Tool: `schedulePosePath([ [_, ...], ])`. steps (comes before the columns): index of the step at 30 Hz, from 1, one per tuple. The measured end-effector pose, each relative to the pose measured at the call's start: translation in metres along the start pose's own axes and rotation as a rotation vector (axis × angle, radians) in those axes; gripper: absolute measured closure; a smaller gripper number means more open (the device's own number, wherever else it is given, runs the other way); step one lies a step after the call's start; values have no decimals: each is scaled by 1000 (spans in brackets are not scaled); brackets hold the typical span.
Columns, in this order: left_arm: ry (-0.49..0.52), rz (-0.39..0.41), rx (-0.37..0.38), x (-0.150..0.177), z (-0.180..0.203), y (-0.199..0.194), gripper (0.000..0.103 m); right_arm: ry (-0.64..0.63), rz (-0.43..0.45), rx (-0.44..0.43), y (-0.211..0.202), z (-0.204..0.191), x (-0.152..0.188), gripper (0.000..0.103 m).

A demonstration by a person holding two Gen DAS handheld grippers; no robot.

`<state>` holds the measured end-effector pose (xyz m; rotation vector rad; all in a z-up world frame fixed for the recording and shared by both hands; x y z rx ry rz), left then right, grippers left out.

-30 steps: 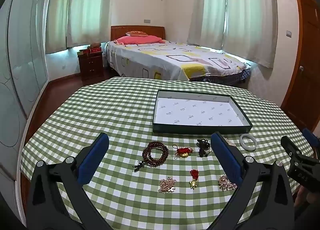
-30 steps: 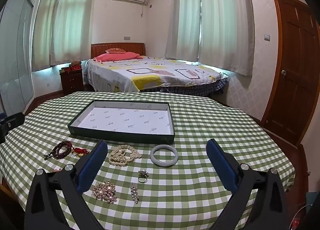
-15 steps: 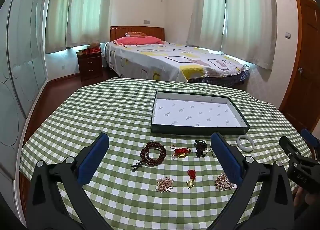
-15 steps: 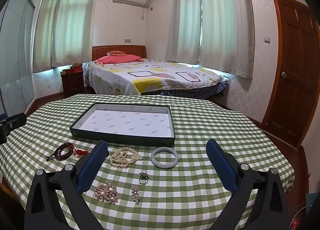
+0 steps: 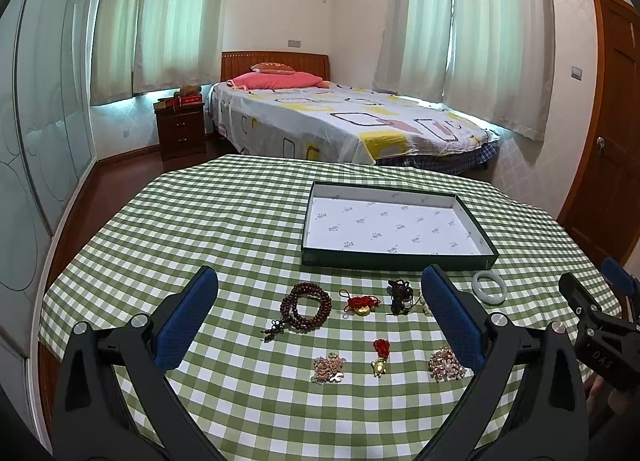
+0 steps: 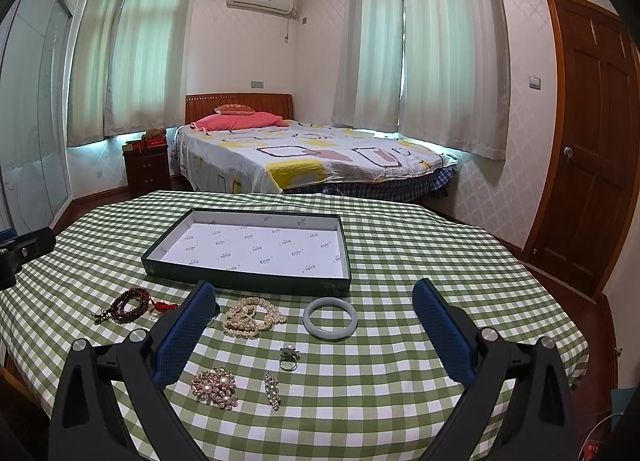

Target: Organize jewelry

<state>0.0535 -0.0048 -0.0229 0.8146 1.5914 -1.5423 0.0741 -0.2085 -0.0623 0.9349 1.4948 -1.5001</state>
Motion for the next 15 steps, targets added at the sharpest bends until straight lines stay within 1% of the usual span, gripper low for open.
schedulePosePath([
  [15,3,7,3,-1,0,-2,4,0,7,-3,-3,0,-3,7],
])
Point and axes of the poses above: each gripper's, at about its wrist camera, not at the fingertips, and y roughly the way its jaws point, z to its right, x to its underside, the point moved 7 cm from there along y, roughly the way its jaws point, and after that the axes turned 4 degrees about -x, right-handed, at the moved point
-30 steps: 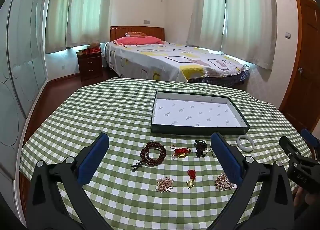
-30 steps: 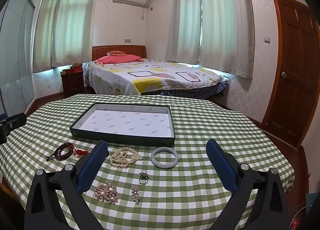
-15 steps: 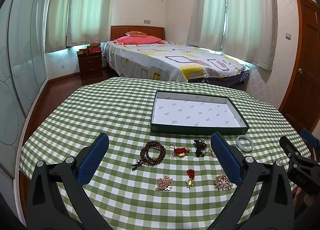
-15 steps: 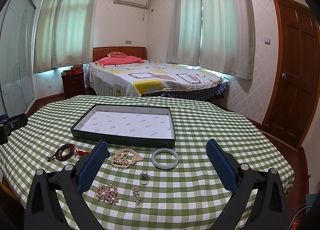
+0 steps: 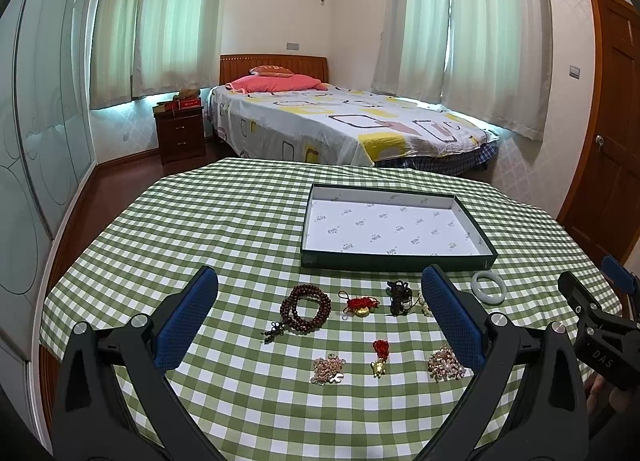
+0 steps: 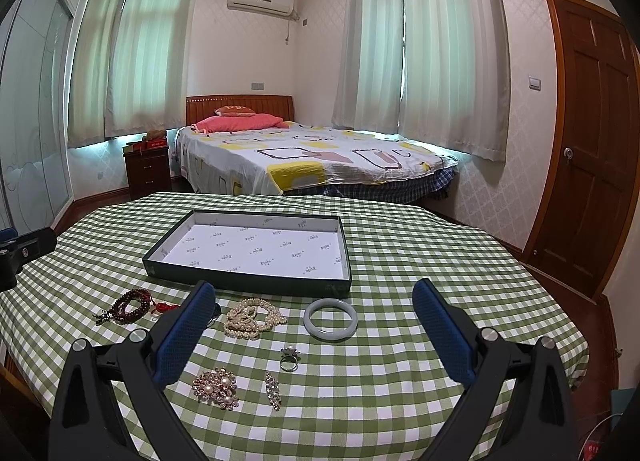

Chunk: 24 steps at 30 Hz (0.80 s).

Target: Organize jewelry

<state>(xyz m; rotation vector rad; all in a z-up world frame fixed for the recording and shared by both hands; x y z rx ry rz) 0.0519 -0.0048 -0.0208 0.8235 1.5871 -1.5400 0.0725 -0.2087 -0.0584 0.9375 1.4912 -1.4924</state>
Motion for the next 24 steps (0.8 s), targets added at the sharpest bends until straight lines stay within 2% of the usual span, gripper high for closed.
schedulePosePath([
  [24,1,2,0,1,0,0,4,0,4,0,0,-1,3,7],
])
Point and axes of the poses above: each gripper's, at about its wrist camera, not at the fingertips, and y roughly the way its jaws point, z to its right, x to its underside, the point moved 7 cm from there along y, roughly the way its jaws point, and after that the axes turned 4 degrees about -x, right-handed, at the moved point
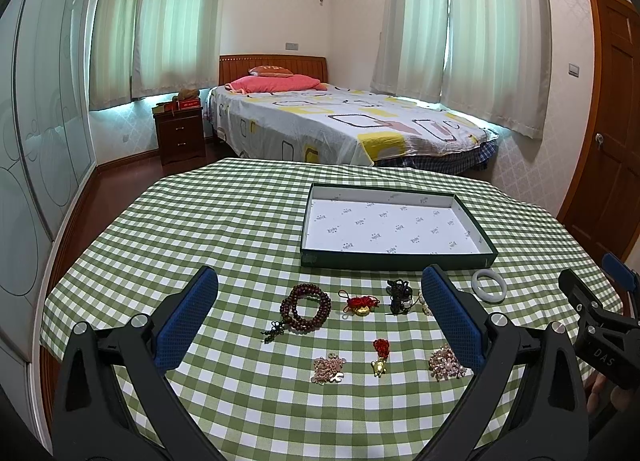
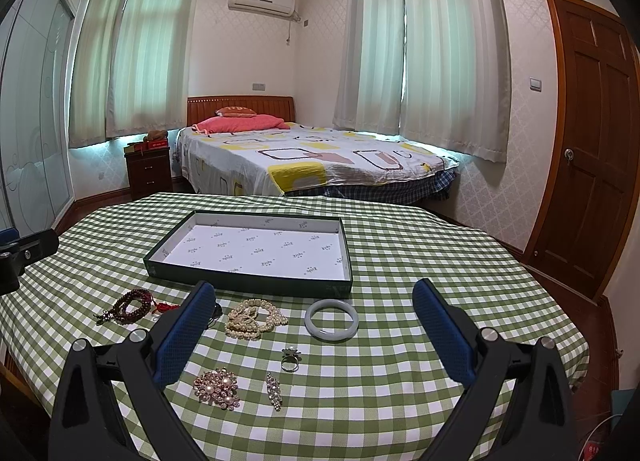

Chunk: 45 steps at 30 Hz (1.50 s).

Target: Organize jewelry

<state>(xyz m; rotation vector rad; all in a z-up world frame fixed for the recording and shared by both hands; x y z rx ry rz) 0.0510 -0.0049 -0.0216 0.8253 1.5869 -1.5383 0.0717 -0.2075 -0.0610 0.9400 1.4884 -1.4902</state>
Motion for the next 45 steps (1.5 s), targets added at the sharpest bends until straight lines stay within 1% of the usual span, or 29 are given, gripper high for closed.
schedulePosePath([
  [20,6,0,4,3,-1,2,4,-11,6,4,1,-1,0,7],
  [24,12,-8,2,10,-6,12,4,-27,9,-4,6,1,6,7],
  [29,27,-32,3,24,-9,33,4,-52,-14,-28,21,3,20,7],
  [32,50,-58,6,36,-10,47,4,-66,-29,-42,27,3,28,7],
  [35,47,-106,18,50,-11,62,5,-61,-57,-65,35,5,36,7],
  [41,54,-211,41,74,-6,85,17,-42,-110,-102,46,7,54,7],
  [44,64,-254,51,87,-2,94,19,-44,-143,-124,53,4,63,7],
  [45,68,-267,52,90,-1,97,21,-44,-151,-127,55,3,65,7],
])
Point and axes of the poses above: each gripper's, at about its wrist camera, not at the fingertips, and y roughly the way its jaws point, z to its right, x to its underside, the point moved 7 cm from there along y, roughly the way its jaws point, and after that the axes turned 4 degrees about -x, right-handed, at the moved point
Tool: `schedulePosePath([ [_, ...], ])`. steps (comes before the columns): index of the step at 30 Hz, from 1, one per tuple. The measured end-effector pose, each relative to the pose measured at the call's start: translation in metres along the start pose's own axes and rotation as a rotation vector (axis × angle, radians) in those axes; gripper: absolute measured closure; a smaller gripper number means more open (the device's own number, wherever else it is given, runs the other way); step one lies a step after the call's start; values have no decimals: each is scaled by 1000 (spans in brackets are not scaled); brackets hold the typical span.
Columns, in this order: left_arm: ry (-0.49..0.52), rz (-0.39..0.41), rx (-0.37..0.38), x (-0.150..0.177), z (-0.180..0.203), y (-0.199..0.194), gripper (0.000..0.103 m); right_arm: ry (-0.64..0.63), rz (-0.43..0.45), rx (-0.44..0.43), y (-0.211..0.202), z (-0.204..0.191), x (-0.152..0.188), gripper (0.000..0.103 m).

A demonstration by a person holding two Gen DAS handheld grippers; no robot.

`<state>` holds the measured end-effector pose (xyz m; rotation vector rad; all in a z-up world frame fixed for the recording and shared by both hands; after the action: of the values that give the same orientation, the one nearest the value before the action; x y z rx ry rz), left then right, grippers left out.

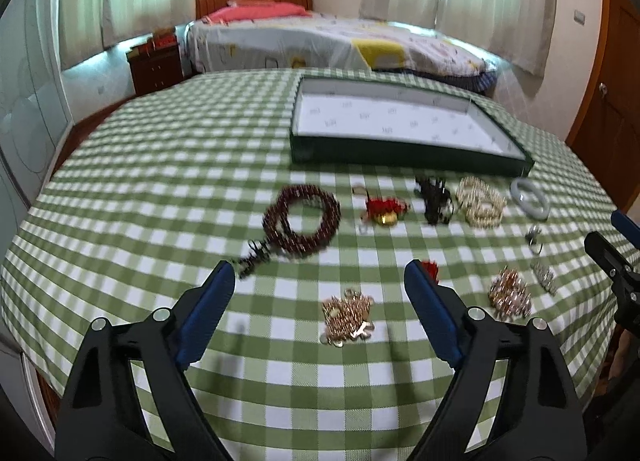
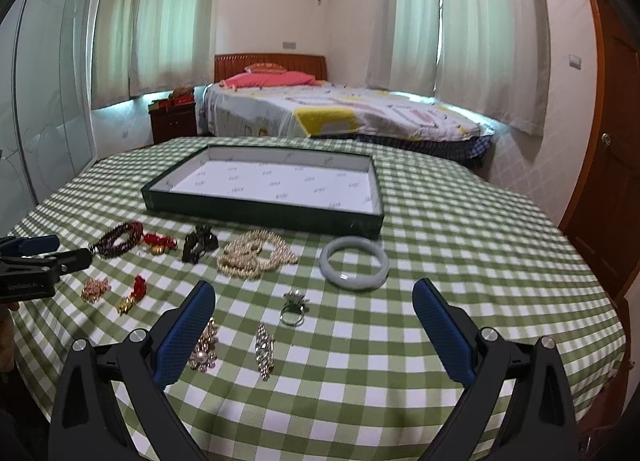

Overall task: Organize jewelry
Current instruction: 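Grasp the tangled gold chain with the left tool while the right tool grasps the silver rhinestone pin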

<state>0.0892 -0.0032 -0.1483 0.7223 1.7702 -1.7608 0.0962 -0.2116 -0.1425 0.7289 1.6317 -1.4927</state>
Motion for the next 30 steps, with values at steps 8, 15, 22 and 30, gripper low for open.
schedulePosePath([
  [8,-14,-103,24,17,1,23,36,30,-58,-30,14,2,13,7],
  [15,-10,-110,26,21,3,24,41,27,-77,-38,19,0,17,7],
  [22,-6,-108,20,25,3,20,41,24,-76,-42,20,-2,16,7],
  [30,30,-97,10,26,8,17,76,16,-83,-60,17,-12,17,7],
])
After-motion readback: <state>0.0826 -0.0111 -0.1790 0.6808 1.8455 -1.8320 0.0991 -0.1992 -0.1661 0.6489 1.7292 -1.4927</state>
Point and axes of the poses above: each gripper's, at about its wrist camera, not at the fingertips, and y roughly the way its jaws point, z to its right, x to its underside, the point moved 7 cm from there along y, roughly the way its jaws point, and after that the axes turned 4 degrees about -x, right-handed, at the moved point
